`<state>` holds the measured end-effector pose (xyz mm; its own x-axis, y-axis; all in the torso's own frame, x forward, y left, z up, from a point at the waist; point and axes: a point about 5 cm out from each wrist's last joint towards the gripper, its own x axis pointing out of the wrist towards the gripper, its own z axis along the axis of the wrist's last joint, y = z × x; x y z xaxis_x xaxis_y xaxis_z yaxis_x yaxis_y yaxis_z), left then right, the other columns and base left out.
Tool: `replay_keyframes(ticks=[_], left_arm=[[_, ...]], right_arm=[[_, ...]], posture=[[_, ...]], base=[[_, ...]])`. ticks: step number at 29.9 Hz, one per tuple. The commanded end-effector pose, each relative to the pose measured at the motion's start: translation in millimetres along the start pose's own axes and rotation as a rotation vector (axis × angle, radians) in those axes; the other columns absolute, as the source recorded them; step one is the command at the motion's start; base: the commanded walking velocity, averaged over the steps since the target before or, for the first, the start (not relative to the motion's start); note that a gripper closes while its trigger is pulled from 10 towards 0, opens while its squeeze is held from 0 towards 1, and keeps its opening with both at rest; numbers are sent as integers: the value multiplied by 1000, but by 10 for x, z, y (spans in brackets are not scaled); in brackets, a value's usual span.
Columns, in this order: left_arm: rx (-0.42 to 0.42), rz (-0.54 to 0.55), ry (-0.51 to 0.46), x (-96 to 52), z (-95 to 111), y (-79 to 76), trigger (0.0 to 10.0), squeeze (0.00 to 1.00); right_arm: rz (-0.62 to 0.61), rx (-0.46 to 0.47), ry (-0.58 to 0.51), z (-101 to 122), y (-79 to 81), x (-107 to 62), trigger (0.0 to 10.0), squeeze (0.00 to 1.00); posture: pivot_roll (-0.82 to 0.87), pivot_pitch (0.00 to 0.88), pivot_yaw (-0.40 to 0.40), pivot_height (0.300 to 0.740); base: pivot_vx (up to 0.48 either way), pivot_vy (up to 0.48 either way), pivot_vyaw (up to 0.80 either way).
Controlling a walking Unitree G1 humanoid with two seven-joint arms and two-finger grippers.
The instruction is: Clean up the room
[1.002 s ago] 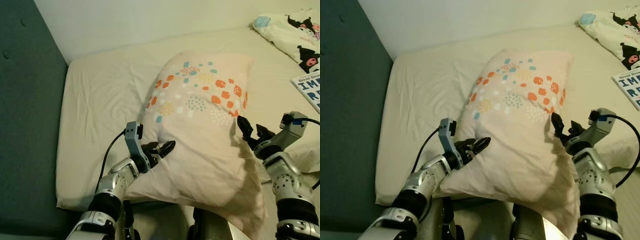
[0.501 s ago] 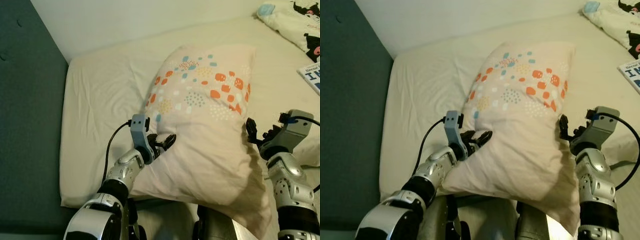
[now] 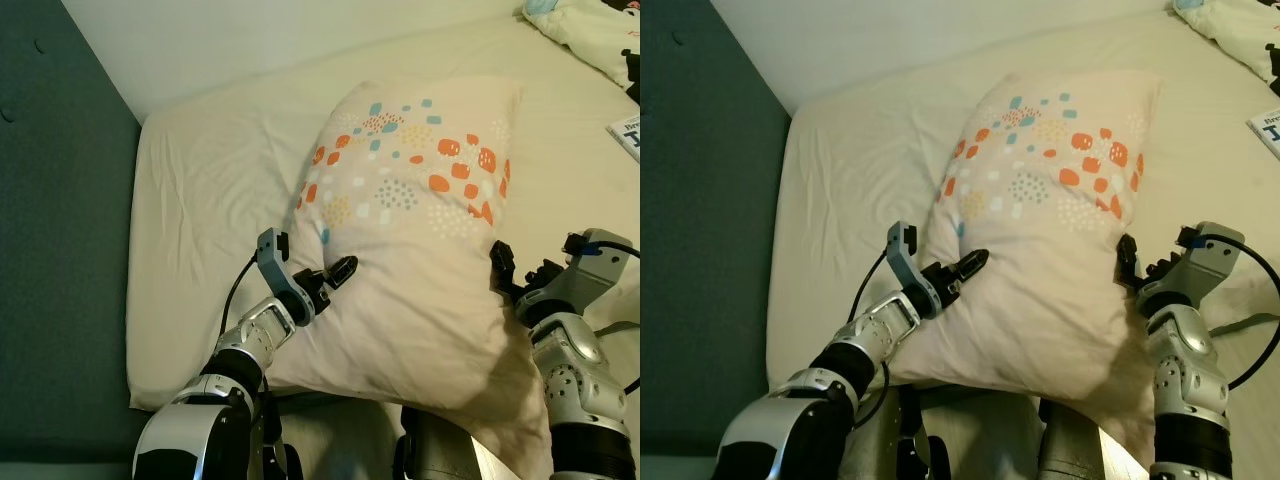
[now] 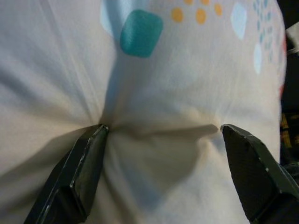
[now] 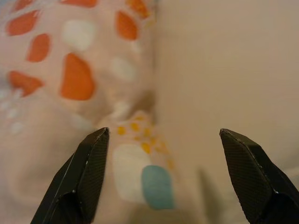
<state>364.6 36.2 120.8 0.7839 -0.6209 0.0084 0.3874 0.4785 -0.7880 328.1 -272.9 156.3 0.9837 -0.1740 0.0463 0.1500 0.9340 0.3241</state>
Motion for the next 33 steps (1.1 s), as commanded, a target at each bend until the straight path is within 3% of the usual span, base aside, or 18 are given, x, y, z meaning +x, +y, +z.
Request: replay_keyframes(ticks=[1,10,16,17,18,19,20,21,22,23,25,33], left_arm=[[-119,-69,139,104,-497,-221,10000,1000],[-74,-87,205,97,-662,-260,10000,1000],[-65,-106,220,76,-684,-252,10000,1000],[-49,-115,221,77,-684,-260,10000,1000],[-32,-119,222,75,-688,-262,10000,1000],[-1,-118,224,73,-697,-262,10000,1000],[-1,-118,224,73,-697,-262,10000,1000],[36,-117,226,71,-707,-261,8902,1000],[79,-119,226,69,-724,-265,3922,1000],[79,-119,226,69,-724,-265,3922,1000],[128,-118,221,66,-750,-274,0,1000],[116,-107,186,75,-740,-292,0,1000]], right_arm=[[67,47,55,-196,77,2,10000,1000],[134,37,225,-546,269,48,10000,1000],[266,40,282,-695,534,43,10000,1000],[293,42,283,-702,570,44,10000,702],[317,42,289,-713,605,40,10000,90],[341,29,298,-726,637,37,10000,0],[341,29,298,-726,637,37,10000,0],[362,14,311,-744,665,31,10000,0],[387,-22,326,-769,698,25,8588,0],[387,-22,326,-769,698,25,8588,0],[400,-60,337,-793,728,25,0,0],[391,-57,330,-794,740,46,0,0]], posture=[[-152,389,168,601],[-139,394,168,601],[-133,399,161,601],[-133,399,161,601],[-131,395,157,601],[-131,395,157,601],[-131,395,157,601],[-130,394,156,601],[-126,391,153,601],[-126,391,153,601],[-124,389,152,601],[-118,386,148,601]], base=[[0,0,0],[0,0,0],[0,0,0],[0,0,0],[0,0,0],[0,0,0],[0,0,0],[0,0,0],[0,0,0],[0,0,0],[0,0,0],[0,0,0]])
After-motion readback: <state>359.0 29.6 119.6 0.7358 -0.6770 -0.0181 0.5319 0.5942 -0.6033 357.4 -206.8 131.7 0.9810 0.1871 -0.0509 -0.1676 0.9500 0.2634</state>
